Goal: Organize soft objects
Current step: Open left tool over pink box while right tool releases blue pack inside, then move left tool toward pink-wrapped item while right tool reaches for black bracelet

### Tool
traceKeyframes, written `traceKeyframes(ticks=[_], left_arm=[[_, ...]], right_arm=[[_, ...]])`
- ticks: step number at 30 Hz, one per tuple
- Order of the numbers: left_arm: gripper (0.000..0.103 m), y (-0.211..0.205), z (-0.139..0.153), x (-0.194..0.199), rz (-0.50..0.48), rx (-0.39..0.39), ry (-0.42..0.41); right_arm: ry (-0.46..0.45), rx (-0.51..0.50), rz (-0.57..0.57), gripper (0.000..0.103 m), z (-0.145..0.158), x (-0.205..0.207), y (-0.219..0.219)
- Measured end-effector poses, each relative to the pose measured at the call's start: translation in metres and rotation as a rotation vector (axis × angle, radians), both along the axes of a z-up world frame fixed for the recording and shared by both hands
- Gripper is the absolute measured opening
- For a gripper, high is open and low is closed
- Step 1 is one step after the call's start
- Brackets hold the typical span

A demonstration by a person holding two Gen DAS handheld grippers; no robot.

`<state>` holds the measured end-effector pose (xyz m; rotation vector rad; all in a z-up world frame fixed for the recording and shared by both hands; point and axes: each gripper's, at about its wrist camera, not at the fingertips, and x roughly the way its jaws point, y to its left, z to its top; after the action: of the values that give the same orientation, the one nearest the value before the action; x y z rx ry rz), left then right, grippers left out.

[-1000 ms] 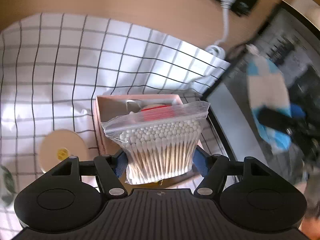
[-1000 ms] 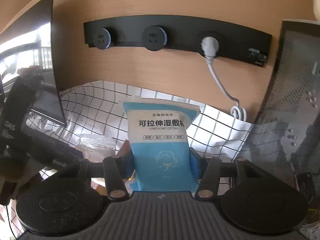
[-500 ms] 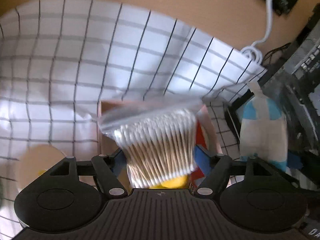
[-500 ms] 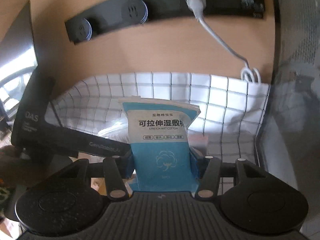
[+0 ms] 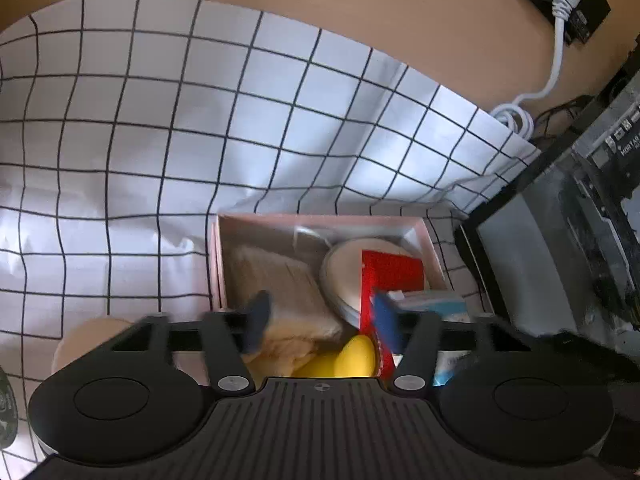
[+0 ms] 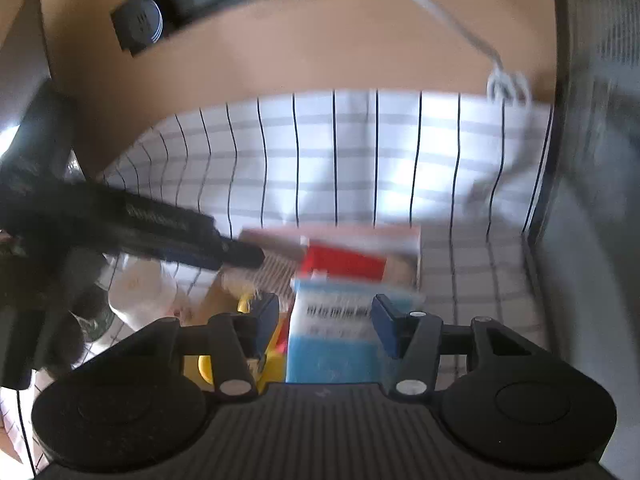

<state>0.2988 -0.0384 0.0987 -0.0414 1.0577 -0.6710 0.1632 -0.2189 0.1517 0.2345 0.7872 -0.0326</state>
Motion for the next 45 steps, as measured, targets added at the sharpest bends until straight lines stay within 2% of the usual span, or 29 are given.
traceKeyframes(ticks=[1, 9, 13, 17, 19, 24, 25, 28, 33, 36, 41, 45], left_arm=[[0.043, -0.001, 0.0, -0.002, -0.008, 0.0, 0.002], [0.043, -0.018, -0.014, 0.0, -0.052, 0.039, 0.031], [0.043, -0.017, -0.016, -0.003, -0.062, 0.037, 0.005], [0.043, 0.002, 0.004, -0.013, -0.022, -0.022, -0.044], [0.043, 0.012, 0.013, -0.021, -0.015, -0.049, -0.069], [0.043, 0.048, 0.033, -0.064, -0.008, -0.131, -0.164], [0.043, 0.057, 0.034, -0.073, -0.012, -0.141, -0.187], [0.043, 0.083, 0.026, -0.101, -0.011, -0.079, -0.217], [0.043, 0.131, -0.001, -0.137, 0.013, 0.025, -0.181], [0.043, 0.165, -0.019, -0.153, 0.087, 0.067, -0.128], [0.043, 0.211, -0.033, -0.172, 0.2, 0.07, -0.072], [0.043, 0.224, -0.044, -0.175, 0.25, 0.045, -0.039]], right_arm=[[0.011, 0.01, -0.004, 0.052, -0.006, -0.001, 0.001], [0.016, 0.081, -0.005, 0.053, -0.037, 0.01, -0.006], [-0.003, 0.051, -0.015, 0.053, -0.031, 0.005, -0.003], [-0.069, 0.043, 0.002, 0.054, -0.013, -0.017, 0.003], [-0.083, 0.028, 0.032, 0.06, -0.009, -0.025, 0.008], [-0.057, -0.053, 0.032, 0.059, -0.022, -0.032, 0.017], [-0.055, -0.054, 0.024, 0.055, -0.025, -0.033, 0.017], [-0.056, -0.021, 0.017, 0.051, -0.027, -0.023, 0.013], [-0.084, -0.064, 0.029, 0.05, -0.03, 0.009, 0.015], [-0.095, -0.082, 0.016, 0.05, -0.032, 0.022, 0.018], [-0.081, -0.066, -0.001, 0.053, -0.037, 0.005, 0.026], [-0.065, -0.071, 0.02, 0.055, -0.035, -0.015, 0.033]])
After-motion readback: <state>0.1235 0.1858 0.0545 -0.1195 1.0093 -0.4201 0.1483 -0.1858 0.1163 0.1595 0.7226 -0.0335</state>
